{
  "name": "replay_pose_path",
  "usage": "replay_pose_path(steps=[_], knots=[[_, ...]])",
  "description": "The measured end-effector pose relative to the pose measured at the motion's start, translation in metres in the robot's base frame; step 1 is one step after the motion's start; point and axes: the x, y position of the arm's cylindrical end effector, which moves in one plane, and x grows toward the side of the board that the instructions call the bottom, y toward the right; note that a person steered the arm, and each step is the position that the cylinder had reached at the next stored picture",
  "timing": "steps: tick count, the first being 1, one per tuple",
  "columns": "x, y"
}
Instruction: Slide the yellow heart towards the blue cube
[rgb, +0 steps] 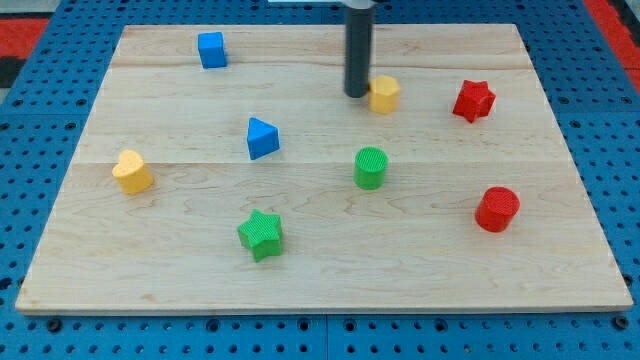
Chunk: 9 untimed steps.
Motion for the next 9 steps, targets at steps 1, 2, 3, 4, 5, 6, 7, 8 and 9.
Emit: replay_pose_path(steps=[1,2,3,4,5,6,7,8,9], knots=[[0.0,0.043],[0.0,0.005],[0.032,-0.046],[0.087,-0.046],[0.115,-0.088],[0.163,-0.135],[0.18,-0.211],[0.181,-0.27],[0.163,-0.273]])
